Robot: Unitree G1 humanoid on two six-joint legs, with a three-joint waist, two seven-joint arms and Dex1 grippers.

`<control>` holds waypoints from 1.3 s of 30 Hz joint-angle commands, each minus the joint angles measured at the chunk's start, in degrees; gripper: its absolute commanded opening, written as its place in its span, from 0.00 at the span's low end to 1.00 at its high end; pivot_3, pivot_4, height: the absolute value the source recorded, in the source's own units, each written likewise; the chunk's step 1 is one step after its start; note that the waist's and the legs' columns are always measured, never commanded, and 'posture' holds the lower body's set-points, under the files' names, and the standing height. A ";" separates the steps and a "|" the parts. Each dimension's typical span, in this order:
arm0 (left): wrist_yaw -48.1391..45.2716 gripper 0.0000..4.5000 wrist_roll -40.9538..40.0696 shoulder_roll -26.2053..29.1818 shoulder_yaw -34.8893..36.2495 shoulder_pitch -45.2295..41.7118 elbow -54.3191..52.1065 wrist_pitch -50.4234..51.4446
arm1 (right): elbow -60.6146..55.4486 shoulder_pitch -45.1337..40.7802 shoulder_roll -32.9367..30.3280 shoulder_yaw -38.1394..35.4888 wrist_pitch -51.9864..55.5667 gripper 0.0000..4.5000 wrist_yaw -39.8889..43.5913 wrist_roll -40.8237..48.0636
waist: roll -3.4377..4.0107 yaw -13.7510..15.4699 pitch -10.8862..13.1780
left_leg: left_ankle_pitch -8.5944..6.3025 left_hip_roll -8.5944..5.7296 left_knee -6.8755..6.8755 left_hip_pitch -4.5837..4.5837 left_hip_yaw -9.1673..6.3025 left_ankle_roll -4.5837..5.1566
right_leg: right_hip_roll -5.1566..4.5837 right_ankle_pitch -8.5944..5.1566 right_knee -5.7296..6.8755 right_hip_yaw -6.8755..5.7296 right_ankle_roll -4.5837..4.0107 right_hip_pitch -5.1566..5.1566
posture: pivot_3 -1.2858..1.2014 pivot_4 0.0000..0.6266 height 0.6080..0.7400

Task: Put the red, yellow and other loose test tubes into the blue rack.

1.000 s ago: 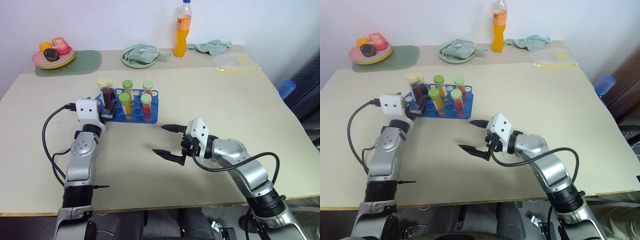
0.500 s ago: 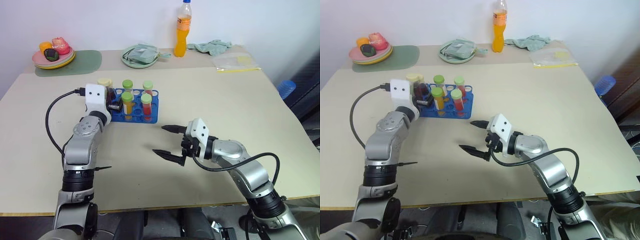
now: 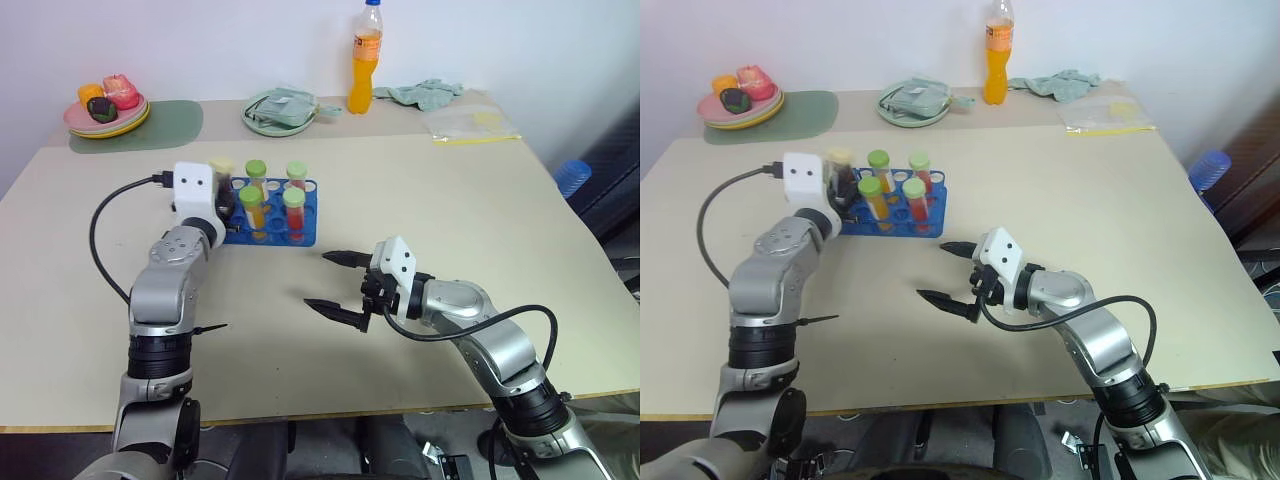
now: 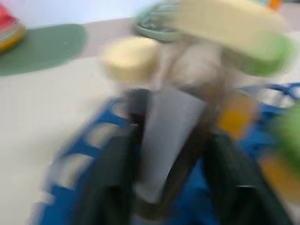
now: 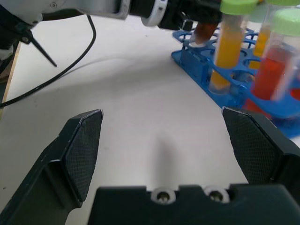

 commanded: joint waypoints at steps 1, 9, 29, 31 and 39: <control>-0.03 0.39 0.08 0.16 -0.49 -1.24 -2.46 0.18 | -1.78 -0.80 0.54 -0.67 -0.57 1.00 0.10 0.78 | 0.00 -0.07 0.00 | 0.00 -0.01 0.00 0.00 0.01 0.00 | -0.01 0.00 -0.01 0.00 0.00 0.01 | 0.52 0.24 1.00; 0.44 0.39 0.59 -0.25 -0.50 -0.28 -2.71 -1.58 | -1.67 -0.78 0.57 -0.77 -0.68 1.00 0.34 0.70 | 0.00 -0.13 0.00 | 0.00 0.00 -0.01 0.00 0.01 0.00 | 0.00 0.00 0.00 0.00 0.00 -0.01 | 0.52 0.24 1.00; 1.41 0.39 1.55 -6.22 0.47 13.15 2.03 -32.56 | -1.45 -1.10 0.67 -0.65 -0.77 1.00 0.62 0.54 | 0.00 -0.03 0.00 | 0.00 0.00 -0.01 0.00 0.01 0.01 | -0.03 0.00 -0.03 0.00 0.00 0.00 | 0.52 0.24 1.00; 1.67 0.39 1.85 -6.54 0.28 13.41 3.40 -33.80 | -1.47 -1.13 0.68 -0.65 -0.72 1.00 0.57 0.53 | 0.00 -0.05 0.00 | -0.01 0.00 -0.01 0.00 0.01 0.01 | -0.03 0.00 -0.04 0.00 0.00 0.00 | 0.52 0.24 1.00; 0.68 0.66 -0.40 -7.60 0.68 13.48 3.49 -33.80 | -1.70 -1.00 0.60 -0.74 -0.73 1.00 0.49 0.54 | 0.00 -0.09 0.00 | -0.01 0.00 -0.01 0.00 0.01 0.01 | -0.02 0.00 -0.03 0.00 0.00 0.01 | 0.52 0.24 1.00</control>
